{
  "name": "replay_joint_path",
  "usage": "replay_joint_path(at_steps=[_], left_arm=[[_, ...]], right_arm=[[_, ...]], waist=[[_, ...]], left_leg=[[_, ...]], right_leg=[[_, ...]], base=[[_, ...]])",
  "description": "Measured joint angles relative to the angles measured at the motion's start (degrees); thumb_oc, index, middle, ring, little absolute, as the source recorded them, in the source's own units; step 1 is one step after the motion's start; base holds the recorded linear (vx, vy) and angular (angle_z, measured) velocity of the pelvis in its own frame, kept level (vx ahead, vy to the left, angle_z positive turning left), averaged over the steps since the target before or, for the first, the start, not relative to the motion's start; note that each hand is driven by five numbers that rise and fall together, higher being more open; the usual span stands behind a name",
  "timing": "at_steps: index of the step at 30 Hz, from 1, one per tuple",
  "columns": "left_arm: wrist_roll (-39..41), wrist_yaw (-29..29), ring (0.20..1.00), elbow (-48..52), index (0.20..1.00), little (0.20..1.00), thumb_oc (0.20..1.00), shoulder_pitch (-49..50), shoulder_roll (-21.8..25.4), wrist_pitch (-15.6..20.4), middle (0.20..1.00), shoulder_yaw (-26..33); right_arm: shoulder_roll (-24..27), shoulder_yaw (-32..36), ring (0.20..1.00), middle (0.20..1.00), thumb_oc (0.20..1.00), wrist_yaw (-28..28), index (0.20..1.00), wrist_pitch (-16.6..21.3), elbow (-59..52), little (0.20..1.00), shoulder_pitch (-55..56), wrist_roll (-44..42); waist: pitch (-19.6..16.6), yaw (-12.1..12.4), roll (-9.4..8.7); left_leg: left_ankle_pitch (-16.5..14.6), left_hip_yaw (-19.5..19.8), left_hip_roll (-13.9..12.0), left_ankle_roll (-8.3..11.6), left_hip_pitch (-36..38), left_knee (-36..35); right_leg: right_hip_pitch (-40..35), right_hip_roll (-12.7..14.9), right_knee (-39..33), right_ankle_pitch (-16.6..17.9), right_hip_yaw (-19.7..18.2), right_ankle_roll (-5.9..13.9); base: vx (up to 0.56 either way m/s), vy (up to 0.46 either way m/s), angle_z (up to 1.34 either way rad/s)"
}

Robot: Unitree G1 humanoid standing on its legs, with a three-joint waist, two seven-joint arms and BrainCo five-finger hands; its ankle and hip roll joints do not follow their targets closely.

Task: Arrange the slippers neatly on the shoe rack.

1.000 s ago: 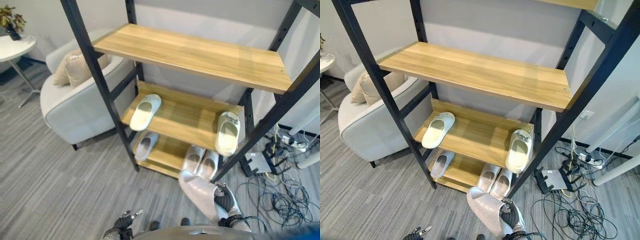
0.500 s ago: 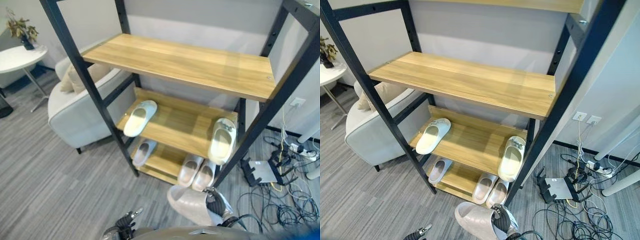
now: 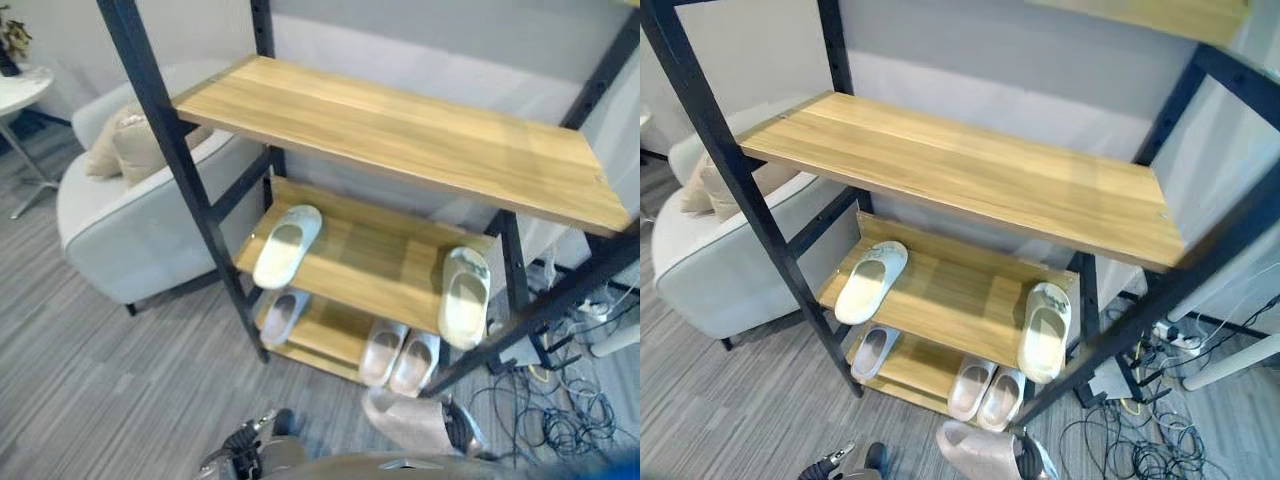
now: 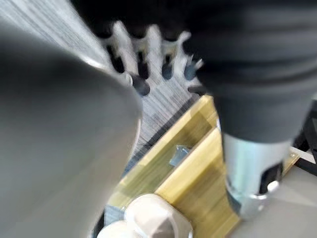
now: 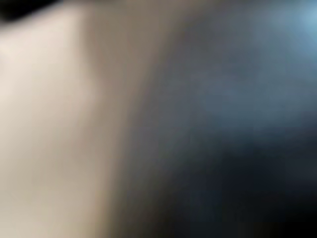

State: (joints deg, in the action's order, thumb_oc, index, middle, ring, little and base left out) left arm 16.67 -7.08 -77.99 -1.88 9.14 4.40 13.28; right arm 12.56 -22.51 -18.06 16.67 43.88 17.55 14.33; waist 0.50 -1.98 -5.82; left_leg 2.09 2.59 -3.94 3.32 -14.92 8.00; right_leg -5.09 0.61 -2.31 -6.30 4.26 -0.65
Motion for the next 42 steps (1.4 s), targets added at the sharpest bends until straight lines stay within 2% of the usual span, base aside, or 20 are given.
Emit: replay_joint_path(at_steps=[2,6,8,10,11,12,13,14,16,18,20,21,22,23,26,27,29,33,37,42], left_arm=[[-0.45,0.23,1.0,0.45,1.0,1.0,1.0,-0.01,0.35,-0.16,1.0,-1.19],[-0.5,0.79,1.0,2.54,1.0,1.0,1.0,0.0,-0.35,-0.52,1.0,-3.82],[-0.46,1.0,1.0,5.53,1.0,1.0,1.0,-1.16,-0.97,-0.82,1.0,-4.41],[-0.46,1.08,1.0,7.48,1.0,1.0,1.0,-2.82,-1.37,-0.61,1.0,-4.59],[-0.43,1.13,1.0,8.07,1.0,1.0,1.0,-3.89,-1.87,-0.57,1.0,-4.57],[-0.34,1.06,1.0,9.53,1.0,1.0,1.0,-5.76,-3.31,-0.45,1.0,-4.55],[-0.2,1.07,1.0,10.49,1.0,1.0,1.0,-6.36,-3.95,-0.4,1.0,-4.0],[0.23,1.04,1.0,12.73,1.0,1.0,1.0,-6.91,-4.78,-0.11,1.0,-3.68],[0.48,0.98,1.0,13.63,1.0,1.0,1.0,-8.5,-4.76,-0.18,1.0,-2.63],[2.37,1.05,1.0,13.6,1.0,1.0,1.0,-9.75,-3.49,-0.26,1.0,-1.32],[2.99,1.04,1.0,13.93,1.0,1.0,1.0,-11.95,-1.79,-0.22,1.0,-0.73],[3.13,1.1,1.0,14.18,1.0,1.0,1.0,-13.23,-1.48,-0.27,1.0,-0.18],[3.82,1.11,1.0,15.15,1.0,1.0,1.0,-14.3,-1.0,-0.26,1.0,1.16],[5.18,1.05,1.0,16.53,1.0,1.0,1.0,-15.06,-1.17,-0.21,1.0,3.74],[9.24,1.16,1.0,18.55,1.0,1.0,1.0,-17.75,-1.14,0.0,1.0,7.58],[10.54,1.15,1.0,18.84,1.0,1.0,1.0,-19.01,-0.57,0.08,1.0,8.32],[12.04,1.31,1.0,18.85,1.0,1.0,1.0,-20.29,0.97,-0.02,1.0,9.88],[13.23,3.44,1.0,19.75,1.0,1.0,1.0,-20.8,0.79,-0.54,1.0,10.58],[14.86,3.75,1.0,20.6,1.0,1.0,1.0,-21.76,-0.47,-1.47,1.0,10.95],[14.93,3.62,1.0,23.61,1.0,1.0,1.0,-20.71,-2.96,-2.14,1.0,10.8]], right_arm=[[-1.72,1.72,0.2,0.2,0.2,0.1,0.2,1.04,1.43,0.2,-0.06,-1.57],[-1.12,-0.17,0.2,0.2,0.2,1.05,0.2,1.32,3.05,0.2,-4.07,-1.67],[-1.28,-2.15,0.2,0.2,0.2,1.5,0.2,1.16,4.07,0.2,-8.87,-1.63],[-1.36,-3.96,0.2,0.2,0.2,1.76,0.2,1.24,4.21,0.2,-13.14,-1.44],[-1.46,-4.62,0.2,0.2,0.2,1.88,0.2,1.24,4.21,0.2,-14.78,-0.87],[-1.37,-4.78,0.2,0.2,0.2,1.85,0.2,1.2,4.21,0.2,-16.51,-0.56],[-1.39,-4.84,0.2,0.2,0.2,1.68,0.2,1.14,4.26,0.2,-17.36,-0.55],[-1.65,-4.93,0.2,0.2,0.2,1.35,0.2,1.1,4.32,0.2,-18.74,-0.55],[-2.18,-4.94,0.2,0.2,0.2,0.6,0.2,0.87,4.35,0.2,-20.48,-0.54],[-2.58,-5.15,0.2,0.2,0.2,-0.91,0.2,0.71,4.17,0.2,-23.03,-0.54],[-1.99,-5.01,0.2,0.2,0.2,-1.81,0.2,-0.16,2.48,0.2,-24.69,-0.52],[-1.76,-4.94,0.2,0.2,0.2,-2.27,0.2,-0.32,1.79,0.2,-25.61,-0.47],[-1.29,-5.25,0.2,0.2,0.2,-2.63,0.2,-0.79,1.23,0.2,-27.37,-0.42],[-0.8,-5.21,0.2,0.2,0.2,-3.02,0.2,-1.55,-0.06,0.2,-28.1,0.03],[-0.53,-4.9,0.2,0.2,0.2,-4.89,0.2,-2.08,-1.68,0.2,-29.71,0.89],[-0.44,-4.19,0.2,0.2,0.2,-5.45,0.2,-2.4,-2.66,0.2,-30.56,0.99],[-0.52,-4.27,0.2,0.2,0.2,-5.6,0.2,-3.19,-4.36,0.2,-31.01,1.07],[0.31,-4.12,0.2,0.2,0.2,-5.92,0.2,-5.05,-6.06,0.2,-32.94,1.08],[0.75,-3.22,0.2,0.2,0.2,-6.23,0.2,-6.54,-7.2,0.2,-37.09,1.05],[0.78,-2.39,0.2,0.2,0.2,-6.16,0.2,-9.96,-7.77,0.2,-43.12,1.06]], waist=[[-0.5,-0.54,-0.7],[-0.71,-0.16,0.07],[-0.44,0.65,0.91],[0.1,1.76,1.23],[0.88,1.67,2.16],[1.94,1.32,4.1],[2.27,1.56,4.75],[3.25,1.79,5.73],[4.38,1.73,6.06],[5.08,1.57,5.51],[5.5,1.48,4.77],[5.67,1.66,4.52],[5.93,1.6,4.15],[6.03,1.48,3.9],[5.86,1.46,3.13],[5.6,1.44,2.81],[3.65,0.85,1.79],[0.2,-0.38,0.81],[-2.98,-0.27,0.68],[-3.65,-0.01,1.11]], left_leg=[[-0.41,-2.06,2.31,-2.64,0.61,0.22],[-1.9,-5.77,4.21,-5.26,-0.14,0.92],[-2.23,-8.05,3.49,-5.79,-2.65,2.44],[-2.29,-10.4,2.5,-6.17,-6.03,3.18],[-2.05,-10.42,2.48,-6.43,-7.75,4.13],[-2.37,-9.4,2.21,-6.55,-10.81,6.08],[-2.74,-9.24,1.95,-6.13,-12.06,6.27],[-2.4,-8.92,1.77,-5.68,-14.51,6.22],[-1.53,-8.33,1.79,-4.69,-17.49,6.61],[-1.49,-8.2,1.43,-4.6,-22.61,9.6],[-2.15,-7.55,1.5,-5.0,-29.21,13.65],[-2.06,-7.4,1.46,-4.86,-31.0,14.97],[-2.48,-7.19,1.55,-4.72,-34.16,17.88],[-3.55,-6.75,1.71,-4.84,-37.41,21.56],[-6.23,-6.39,1.33,-4.86,-43.44,29.57],[-7.65,-6.3,0.97,-4.04,-46.31,32.42],[-9.24,-6.49,0.33,-4.11,-52.52,37.29],[-9.69,-5.69,-0.24,-3.5,-59.57,42.31],[-9.84,-5.29,-0.39,-3.29,-63.48,44.42],[-9.7,-5.32,-0.27,-3.41,-66.14,45.16]], right_leg=[[0.55,2.78,1.05,0.08,-0.99,1.7],[2.82,5.59,2.39,-0.03,-2.92,3.69],[7.17,5.91,4.07,0.92,-2.93,5.05],[11.29,6.0,5.06,1.14,-0.59,5.31],[12.45,5.89,5.16,0.87,0.35,5.78],[14.26,5.6,5.6,1.04,1.38,6.19],[15.77,5.36,6.63,0.66,1.39,6.44],[19.68,5.28,9.83,-0.44,1.44,6.24],[25.32,5.34,14.85,-1.92,1.39,6.16],[32.61,5.71,23.22,-4.92,1.38,5.64],[40.22,6.29,30.7,-8.16,1.37,4.23],[42.55,6.33,33.24,-8.82,1.67,4.6],[46.05,6.8,37.41,-10.36,1.78,4.54],[49.31,7.68,41.73,-12.48,1.57,3.5],[55.32,7.83,50.89,-16.13,1.36,3.09],[58.68,7.99,54.24,-17.91,1.56,2.96],[64.9,8.43,59.9,-19.95,0.86,1.94],[72.07,8.47,66.33,-22.24,0.97,0.71],[76.42,8.63,69.91,-23.59,1.0,-0.03],[79.77,8.99,72.28,-24.11,0.74,-0.57]], base=[[0.16,0.264,-0.15],[-0.11,0.175,-0.35],[-0.29,0.085,-0.57],[-0.17,-0.006,-0.64],[-0.28,-0.005,-0.1],[-0.21,0.002,0.13],[-0.22,0.003,0.13],[-0.16,-0.009,0.04],[-0.21,-0.02,0.05],[-0.16,-0.036,0.06],[-0.11,-0.056,0.18],[-0.09,-0.071,0.2],[-0.05,-0.074,0.21],[0.06,-0.075,0.2],[0.04,-0.08,0.11],[0.01,-0.078,0.01],[0.01,-0.059,-0.03],[0.03,-0.058,0.07],[0.02,-0.012,0.08],[0.01,0.017,0.06]])
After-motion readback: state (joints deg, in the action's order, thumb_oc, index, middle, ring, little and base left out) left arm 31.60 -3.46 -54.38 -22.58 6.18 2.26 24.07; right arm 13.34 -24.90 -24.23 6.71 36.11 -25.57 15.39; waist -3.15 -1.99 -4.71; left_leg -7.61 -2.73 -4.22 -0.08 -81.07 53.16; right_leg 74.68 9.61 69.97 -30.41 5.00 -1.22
